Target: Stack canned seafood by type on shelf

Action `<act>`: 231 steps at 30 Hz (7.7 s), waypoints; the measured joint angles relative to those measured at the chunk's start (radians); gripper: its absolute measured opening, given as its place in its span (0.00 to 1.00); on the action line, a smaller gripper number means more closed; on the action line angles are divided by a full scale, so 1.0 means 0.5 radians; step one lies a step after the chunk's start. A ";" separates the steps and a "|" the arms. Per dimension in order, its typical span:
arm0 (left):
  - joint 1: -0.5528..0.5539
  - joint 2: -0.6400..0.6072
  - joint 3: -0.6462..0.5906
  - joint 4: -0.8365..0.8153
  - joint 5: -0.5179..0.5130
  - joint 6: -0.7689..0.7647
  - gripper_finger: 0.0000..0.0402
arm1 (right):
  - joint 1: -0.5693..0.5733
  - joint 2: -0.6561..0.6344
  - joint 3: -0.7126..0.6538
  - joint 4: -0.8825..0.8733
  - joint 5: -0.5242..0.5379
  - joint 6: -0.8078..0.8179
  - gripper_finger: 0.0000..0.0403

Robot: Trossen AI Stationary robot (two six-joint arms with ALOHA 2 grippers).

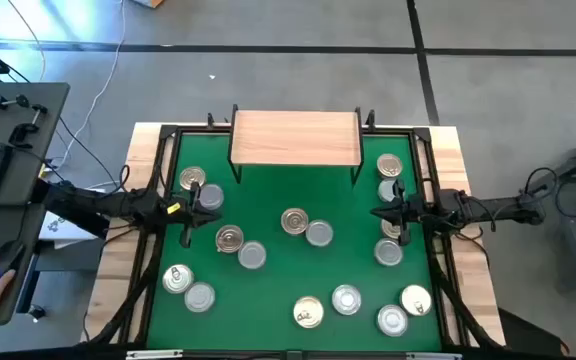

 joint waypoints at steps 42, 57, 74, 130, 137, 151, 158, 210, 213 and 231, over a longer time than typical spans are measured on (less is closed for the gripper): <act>0.001 0.000 0.000 0.000 0.000 -0.002 0.00 | 0.000 0.001 0.000 0.000 0.000 0.000 0.00; 0.002 0.162 0.000 0.394 -0.101 -0.039 0.00 | -0.001 0.000 0.000 0.001 0.000 0.001 0.00; -0.131 1.189 0.000 1.106 -0.352 -0.072 0.00 | 0.000 0.000 0.000 0.000 0.000 0.000 0.00; -0.831 1.728 0.440 -0.507 -1.161 -2.046 0.00 | -0.001 0.000 0.001 0.000 0.000 0.021 0.00; -0.829 1.728 0.459 -0.526 -1.206 -2.045 0.00 | -0.001 0.001 0.000 0.000 0.000 0.105 0.00; -0.817 1.730 0.465 -0.876 -1.225 -2.403 0.00 | 0.000 0.000 0.000 0.000 0.000 0.105 0.00; -0.818 1.734 0.458 -0.930 -1.094 -2.414 0.00 | 0.000 0.000 0.000 0.000 0.000 0.105 0.00; 0.139 2.375 1.656 -2.041 0.082 -2.006 0.51 | 0.000 0.001 0.000 0.000 0.000 0.105 0.00; 0.228 2.381 1.693 -2.042 0.209 -1.974 0.52 | 0.000 0.001 0.000 0.000 0.000 0.105 0.00; 0.386 2.356 1.856 -2.088 0.208 -2.111 0.53 | -0.001 0.001 0.000 0.000 -0.001 0.114 0.00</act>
